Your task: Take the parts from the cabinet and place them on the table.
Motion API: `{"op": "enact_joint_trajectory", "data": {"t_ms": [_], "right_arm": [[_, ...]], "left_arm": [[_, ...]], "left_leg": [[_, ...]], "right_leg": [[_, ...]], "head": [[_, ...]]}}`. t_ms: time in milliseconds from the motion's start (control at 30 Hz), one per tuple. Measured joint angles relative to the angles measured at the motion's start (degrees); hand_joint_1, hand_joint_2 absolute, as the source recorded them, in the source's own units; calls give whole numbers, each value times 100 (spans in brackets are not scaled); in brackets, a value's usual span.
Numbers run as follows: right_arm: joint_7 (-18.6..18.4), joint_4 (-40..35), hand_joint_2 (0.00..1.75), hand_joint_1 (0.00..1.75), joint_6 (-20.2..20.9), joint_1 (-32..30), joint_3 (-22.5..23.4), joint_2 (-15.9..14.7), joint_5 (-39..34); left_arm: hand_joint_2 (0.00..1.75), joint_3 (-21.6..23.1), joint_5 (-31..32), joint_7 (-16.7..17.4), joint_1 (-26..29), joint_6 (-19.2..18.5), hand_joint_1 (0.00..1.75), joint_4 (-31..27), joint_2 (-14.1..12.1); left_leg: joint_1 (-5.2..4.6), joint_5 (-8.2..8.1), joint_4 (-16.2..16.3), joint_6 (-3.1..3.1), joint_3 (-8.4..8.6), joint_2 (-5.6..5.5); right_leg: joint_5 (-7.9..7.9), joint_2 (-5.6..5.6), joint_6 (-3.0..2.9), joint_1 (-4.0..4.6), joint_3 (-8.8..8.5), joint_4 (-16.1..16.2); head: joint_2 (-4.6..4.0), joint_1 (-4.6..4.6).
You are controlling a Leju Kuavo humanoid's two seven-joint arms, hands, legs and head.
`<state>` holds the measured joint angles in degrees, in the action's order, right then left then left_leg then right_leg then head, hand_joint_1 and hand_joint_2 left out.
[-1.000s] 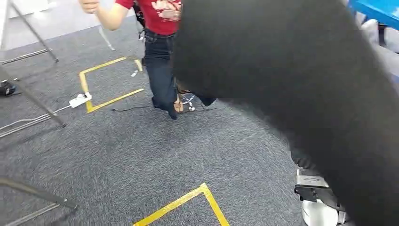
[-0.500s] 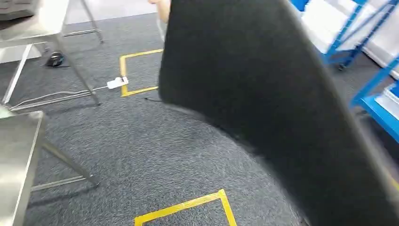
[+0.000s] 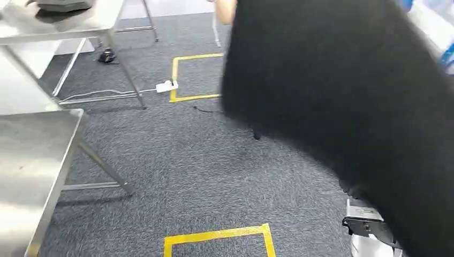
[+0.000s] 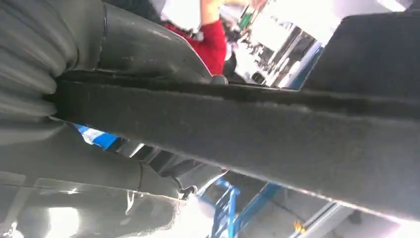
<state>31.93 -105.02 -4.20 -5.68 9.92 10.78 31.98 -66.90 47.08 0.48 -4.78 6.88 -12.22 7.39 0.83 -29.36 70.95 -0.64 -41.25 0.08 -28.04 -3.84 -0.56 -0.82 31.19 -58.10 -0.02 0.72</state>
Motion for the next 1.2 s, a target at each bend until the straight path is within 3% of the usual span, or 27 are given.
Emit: {"op": "enact_joint_trajectory", "data": {"t_ms": [33,67,100,233,267,300,333,400,433,467,500,533,567,600,633,733,767,800,833,867,933,967,1033,1067,1100,1133,1200], "right_arm": [[0,0,175,175,9,10,7,4,0],[0,0,175,175,13,26,13,9,0],[0,-2,175,175,15,29,20,15,0],[0,-7,175,175,55,81,22,35,7],[0,-13,175,175,57,97,17,39,11],[0,-18,175,175,61,106,17,35,22],[0,-22,175,175,61,103,17,37,22],[-2,-15,175,175,59,90,26,22,26],[-4,-11,175,175,53,91,28,18,31],[-4,-11,175,175,44,89,33,15,33],[-4,-13,175,175,35,90,44,13,39],[-4,-22,175,175,24,86,55,13,39],[-4,-33,175,175,11,76,76,13,42],[-7,-37,175,175,9,56,105,11,42],[-4,-57,175,175,0,25,131,20,39],[-20,-85,175,175,-9,8,166,42,50],[-20,-94,175,175,-11,6,168,50,48],[-17,-107,175,175,-11,2,173,61,48],[-17,-138,175,175,-24,-19,181,79,48],[-17,-162,175,175,-39,-46,195,87,48],[-17,-199,175,175,-50,-80,212,96,50],[-17,-210,175,175,-50,-99,230,105,48],[-13,-249,175,175,-46,-122,258,127,39],[-4,-265,175,175,-37,-118,267,138,37],[0,-282,175,175,-16,-116,271,144,29],[6,-289,175,175,4,-115,280,146,20],[9,-289,175,175,39,-75,282,151,4]], "left_arm": [[175,13,0,9,-1,9,0,0,-2],[175,28,0,9,-6,9,0,0,-7],[175,31,0,11,-27,11,0,0,-7],[175,44,-28,59,-29,57,0,-2,-7],[175,44,-28,72,-25,83,0,-2,-2],[175,44,-37,81,-30,105,0,-2,4],[175,44,-37,85,-43,120,0,-7,-4],[175,44,-31,85,-49,138,0,-9,2],[175,44,-9,85,-44,140,0,-9,9],[175,44,46,88,-37,158,0,-9,11],[175,48,103,88,-36,197,0,-9,13],[175,61,147,90,-36,201,0,-9,15],[175,79,166,90,-37,203,0,-9,13],[175,81,186,90,-38,203,0,-18,2],[175,83,208,92,-48,206,0,-26,0],[175,107,212,96,-1,214,0,-35,-2],[175,114,214,101,5,212,0,-35,-2],[175,125,223,107,-4,195,0,-35,7],[175,131,236,112,-21,184,0,-35,0],[175,136,258,123,-34,177,0,-35,-13],[175,162,286,149,-32,175,0,-35,-7],[175,171,295,155,-24,175,0,-35,-7],[175,173,302,177,-19,181,0,-35,-13],[175,173,302,179,-22,186,0,-37,-17],[175,173,297,182,-27,199,0,-44,-17],[175,173,278,186,-48,205,0,-46,-22],[175,173,236,186,-49,241,0,-46,-15]], "left_leg": [[1,249,-523,11,280,75],[-14,448,-1054,43,593,358],[-86,377,-1224,68,677,636],[-132,398,-1267,215,654,283],[-47,454,-1354,273,748,205],[-58,463,-1378,307,764,133],[-58,482,-1378,342,758,63],[-52,483,-1375,350,743,-129],[-52,483,-1373,350,743,-215],[-49,483,-1370,348,751,-304],[-36,479,-1361,340,761,-406],[-22,471,-1351,326,774,-506],[-10,457,-1330,300,778,-590],[-18,444,-1293,246,725,-671],[-40,406,-1216,193,687,-754],[-2,466,-1281,83,626,-916],[16,440,-1241,70,620,-873],[-33,337,-1100,46,575,-476],[-28,139,-795,28,422,-239],[-16,-96,-332,14,195,-112],[-7,-377,469,-12,-211,-43],[-5,-326,510,-12,-239,-32],[-7,50,-115,9,83,16],[-15,307,-734,43,435,143],[-47,386,-1121,96,670,449],[-94,332,-1176,112,684,475],[-125,330,-1174,170,643,341]], "right_leg": [[-20,-69,17,-2,-23,0],[-43,-131,48,6,-60,0],[-74,-184,89,61,-77,-5],[-123,-465,197,72,-177,36],[-173,-386,235,71,-146,-16],[-289,15,220,40,-83,-238],[-466,200,176,29,96,-621],[-798,346,145,8,593,-1558],[-831,358,178,7,750,-1815],[-768,360,223,4,779,-1797],[-591,370,299,-12,681,-1513],[-333,413,386,-38,471,-1003],[-113,540,451,-79,256,-499],[5,943,491,-155,135,-124],[26,933,400,-135,117,-88],[39,732,271,-86,112,-115],[59,655,230,-174,103,-86],[53,584,198,-147,84,-85],[37,495,125,-131,70,-86],[23,401,105,-99,64,-86],[3,217,76,-62,63,-88],[-4,133,69,-57,58,-88],[-20,-12,57,-51,39,-88],[-35,-85,73,-46,17,-88],[-50,-129,93,-30,-8,-85],[-79,-191,140,41,-16,-92],[-97,-296,182,20,-38,-84]], "head": [[0,0],[0,-2],[0,2],[0,17],[0,26],[0,28],[0,33],[0,44],[0,44],[0,44],[0,44],[0,44],[0,44],[0,55],[0,41],[0,44],[0,39],[0,35],[0,7],[0,11],[0,9],[0,11],[0,9],[0,9],[0,9],[0,11],[0,15]]}}
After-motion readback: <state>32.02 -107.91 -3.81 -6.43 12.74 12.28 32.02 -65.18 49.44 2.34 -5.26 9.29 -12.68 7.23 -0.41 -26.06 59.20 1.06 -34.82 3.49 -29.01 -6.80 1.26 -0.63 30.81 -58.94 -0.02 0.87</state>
